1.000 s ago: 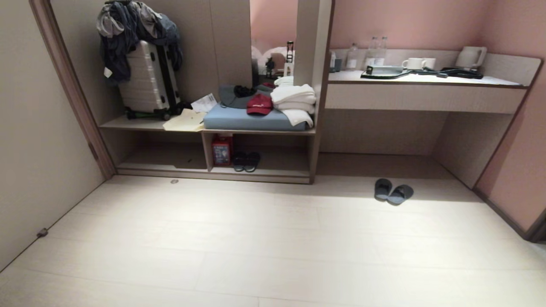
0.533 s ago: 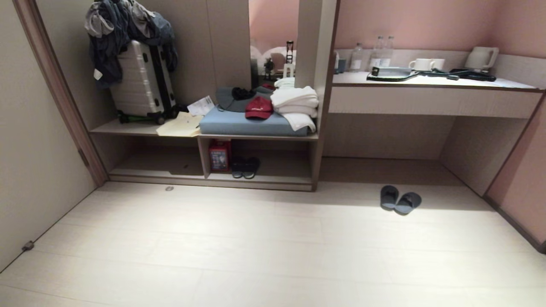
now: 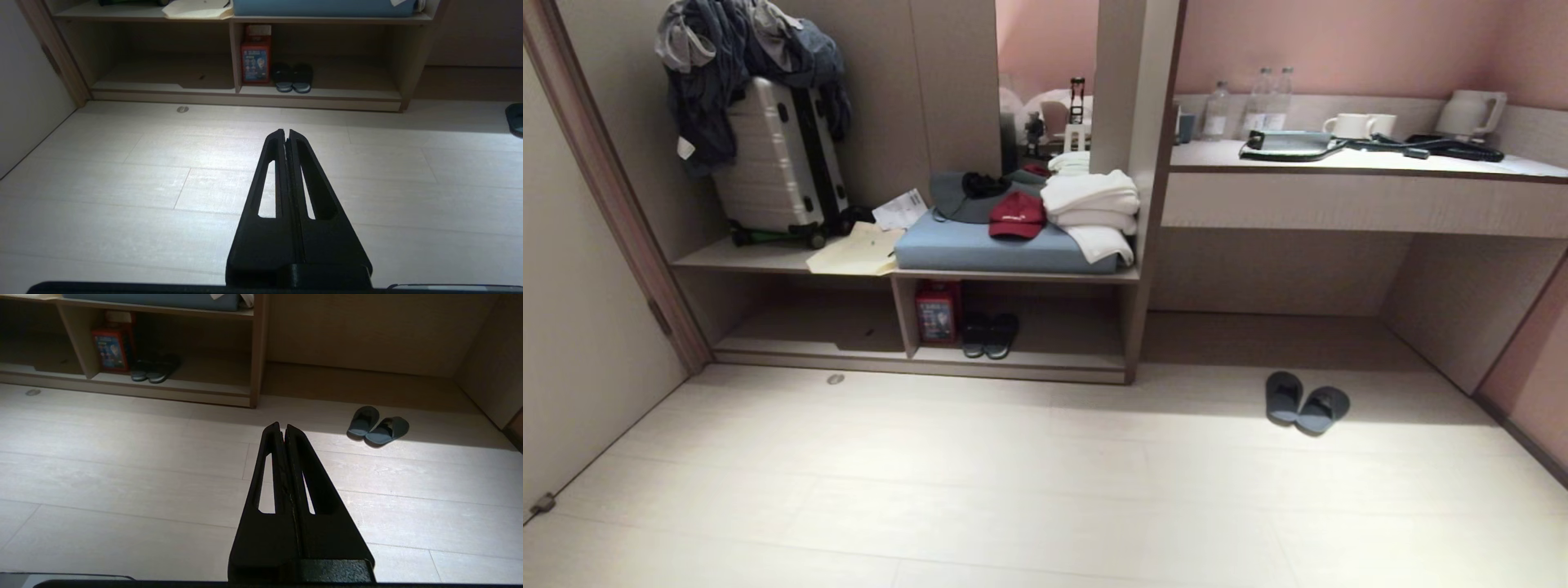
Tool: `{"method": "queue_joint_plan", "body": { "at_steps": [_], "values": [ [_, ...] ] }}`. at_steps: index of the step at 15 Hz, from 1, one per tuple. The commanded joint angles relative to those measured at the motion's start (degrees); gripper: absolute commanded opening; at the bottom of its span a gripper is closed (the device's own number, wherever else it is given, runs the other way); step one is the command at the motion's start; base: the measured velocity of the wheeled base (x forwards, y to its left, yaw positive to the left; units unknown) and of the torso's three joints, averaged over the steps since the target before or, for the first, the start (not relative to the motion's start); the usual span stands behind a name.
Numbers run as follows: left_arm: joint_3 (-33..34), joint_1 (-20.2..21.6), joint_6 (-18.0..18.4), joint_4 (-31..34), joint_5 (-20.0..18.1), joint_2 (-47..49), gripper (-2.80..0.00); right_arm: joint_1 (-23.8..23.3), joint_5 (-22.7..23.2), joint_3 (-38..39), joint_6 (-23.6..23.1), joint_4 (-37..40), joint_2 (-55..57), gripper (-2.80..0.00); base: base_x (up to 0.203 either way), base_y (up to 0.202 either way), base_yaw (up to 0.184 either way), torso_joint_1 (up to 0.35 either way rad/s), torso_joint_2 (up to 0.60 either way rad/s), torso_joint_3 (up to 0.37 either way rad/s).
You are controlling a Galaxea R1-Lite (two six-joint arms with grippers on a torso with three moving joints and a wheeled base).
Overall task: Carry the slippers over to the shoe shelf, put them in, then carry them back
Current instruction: Pick up the slippers on the floor
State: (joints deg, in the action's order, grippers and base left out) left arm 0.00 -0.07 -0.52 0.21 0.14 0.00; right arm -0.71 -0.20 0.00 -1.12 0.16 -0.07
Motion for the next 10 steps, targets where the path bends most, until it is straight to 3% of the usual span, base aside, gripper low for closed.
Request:
{"method": "queue_joint_plan", "body": {
  "at_steps": [1,10],
  "values": [
    [0.0,-0.01,0.0,-0.03,0.04,0.0,-2.8,0.0,0.03,0.0,-0.02,0.02,-0.1,-2.8,0.201,0.0,0.002,0.0,0.0,0.002],
    [0.0,-0.01,0.0,-0.01,0.01,0.0,-2.8,0.0,0.12,0.0,-0.2,0.04,-0.1,-2.8,0.196,0.0,-0.001,0.003,0.0,0.001]
  ]
}}
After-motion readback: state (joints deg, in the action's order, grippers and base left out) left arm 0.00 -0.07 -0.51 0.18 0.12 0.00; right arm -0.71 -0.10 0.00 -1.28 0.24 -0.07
